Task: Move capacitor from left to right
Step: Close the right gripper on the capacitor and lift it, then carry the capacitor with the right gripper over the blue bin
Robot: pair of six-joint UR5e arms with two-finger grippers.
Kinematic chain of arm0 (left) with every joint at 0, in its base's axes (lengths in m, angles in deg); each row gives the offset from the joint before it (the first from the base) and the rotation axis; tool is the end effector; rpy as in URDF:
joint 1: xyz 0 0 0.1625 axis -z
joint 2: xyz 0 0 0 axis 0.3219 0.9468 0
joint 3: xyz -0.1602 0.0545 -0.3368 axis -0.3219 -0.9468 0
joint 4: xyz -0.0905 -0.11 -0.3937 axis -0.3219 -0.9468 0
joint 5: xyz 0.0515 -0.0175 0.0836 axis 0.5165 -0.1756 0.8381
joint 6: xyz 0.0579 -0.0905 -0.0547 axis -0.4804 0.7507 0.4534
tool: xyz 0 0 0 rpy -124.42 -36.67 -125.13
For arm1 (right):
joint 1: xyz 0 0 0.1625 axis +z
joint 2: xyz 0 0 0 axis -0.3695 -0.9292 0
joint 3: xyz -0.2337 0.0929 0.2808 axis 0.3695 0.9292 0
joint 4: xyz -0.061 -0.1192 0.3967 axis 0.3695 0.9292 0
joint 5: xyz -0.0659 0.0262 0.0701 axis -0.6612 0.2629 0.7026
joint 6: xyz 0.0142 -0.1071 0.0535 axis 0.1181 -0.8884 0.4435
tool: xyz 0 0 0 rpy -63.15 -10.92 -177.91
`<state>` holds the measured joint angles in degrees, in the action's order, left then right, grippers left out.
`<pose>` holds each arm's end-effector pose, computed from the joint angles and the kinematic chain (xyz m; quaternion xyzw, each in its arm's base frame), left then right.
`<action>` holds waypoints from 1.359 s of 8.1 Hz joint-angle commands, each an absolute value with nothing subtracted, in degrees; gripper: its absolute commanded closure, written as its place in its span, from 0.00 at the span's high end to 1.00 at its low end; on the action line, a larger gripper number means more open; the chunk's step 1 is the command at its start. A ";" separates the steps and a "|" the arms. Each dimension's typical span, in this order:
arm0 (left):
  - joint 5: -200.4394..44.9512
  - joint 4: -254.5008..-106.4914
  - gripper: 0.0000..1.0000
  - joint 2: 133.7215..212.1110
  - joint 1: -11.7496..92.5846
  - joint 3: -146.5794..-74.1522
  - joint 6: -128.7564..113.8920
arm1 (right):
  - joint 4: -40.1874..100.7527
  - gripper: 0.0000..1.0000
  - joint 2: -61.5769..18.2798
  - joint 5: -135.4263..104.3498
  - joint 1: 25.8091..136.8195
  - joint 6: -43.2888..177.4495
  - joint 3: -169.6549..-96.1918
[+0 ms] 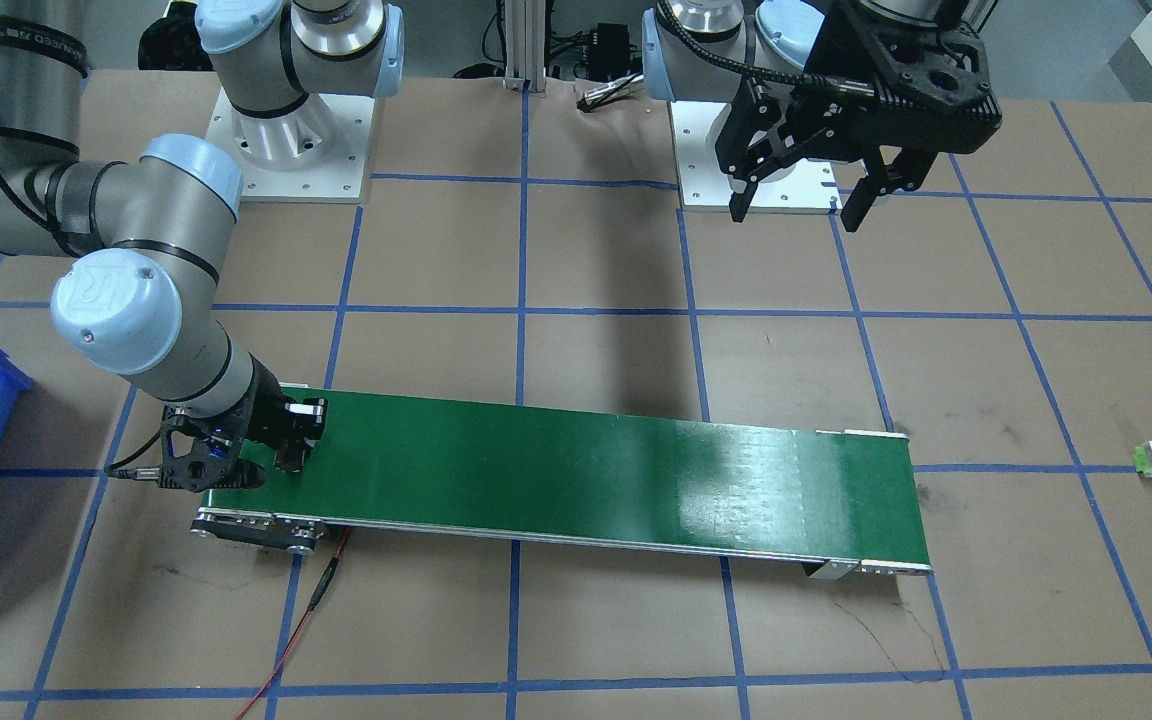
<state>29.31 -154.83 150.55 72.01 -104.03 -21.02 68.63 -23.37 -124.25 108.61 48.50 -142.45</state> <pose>-0.1494 -0.4872 0.4891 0.0006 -0.9971 0.0649 0.0401 0.1128 -0.5540 0.1865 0.0106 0.9980 0.0490 0.0398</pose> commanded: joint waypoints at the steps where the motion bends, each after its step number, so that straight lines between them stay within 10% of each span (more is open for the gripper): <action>1: 29.31 -154.83 1.00 150.42 72.01 -104.04 -21.02 | 66.06 0.00 -23.65 -127.40 108.52 46.90 -139.00; 11: 29.31 -154.83 1.00 150.42 72.01 -104.12 -21.02 | 70.65 0.00 -24.39 -135.68 73.57 -18.02 -131.77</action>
